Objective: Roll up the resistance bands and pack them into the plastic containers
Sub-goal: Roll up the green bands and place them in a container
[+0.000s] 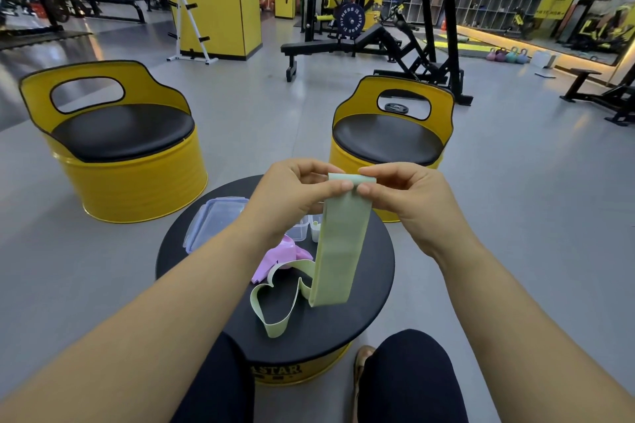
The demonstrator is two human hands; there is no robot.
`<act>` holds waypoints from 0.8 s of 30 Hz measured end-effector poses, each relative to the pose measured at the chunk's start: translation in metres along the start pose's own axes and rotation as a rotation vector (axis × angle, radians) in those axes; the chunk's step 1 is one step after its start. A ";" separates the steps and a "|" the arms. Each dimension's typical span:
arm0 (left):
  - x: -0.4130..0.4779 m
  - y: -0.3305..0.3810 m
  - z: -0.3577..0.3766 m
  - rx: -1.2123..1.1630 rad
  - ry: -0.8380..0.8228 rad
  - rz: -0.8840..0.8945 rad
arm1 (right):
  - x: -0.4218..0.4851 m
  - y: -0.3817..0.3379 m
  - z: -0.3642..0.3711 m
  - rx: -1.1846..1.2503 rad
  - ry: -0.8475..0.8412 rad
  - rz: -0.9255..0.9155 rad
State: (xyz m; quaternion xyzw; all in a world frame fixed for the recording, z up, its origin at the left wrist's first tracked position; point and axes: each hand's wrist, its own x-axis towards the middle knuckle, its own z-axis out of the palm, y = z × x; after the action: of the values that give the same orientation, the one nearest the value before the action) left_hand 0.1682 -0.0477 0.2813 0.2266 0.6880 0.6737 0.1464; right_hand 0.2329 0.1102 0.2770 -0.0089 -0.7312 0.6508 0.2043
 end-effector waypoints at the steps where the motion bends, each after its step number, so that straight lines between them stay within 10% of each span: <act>1: 0.000 0.000 0.000 -0.013 -0.006 0.000 | 0.000 0.001 0.001 0.005 0.002 0.002; 24: 0.007 -0.010 -0.004 -0.046 -0.011 -0.022 | -0.001 0.009 0.003 0.031 0.013 0.006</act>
State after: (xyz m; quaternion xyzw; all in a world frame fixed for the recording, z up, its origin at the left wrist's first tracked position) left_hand 0.1595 -0.0472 0.2725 0.2192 0.6740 0.6864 0.1627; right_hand 0.2308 0.1086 0.2677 -0.0122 -0.7196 0.6627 0.2073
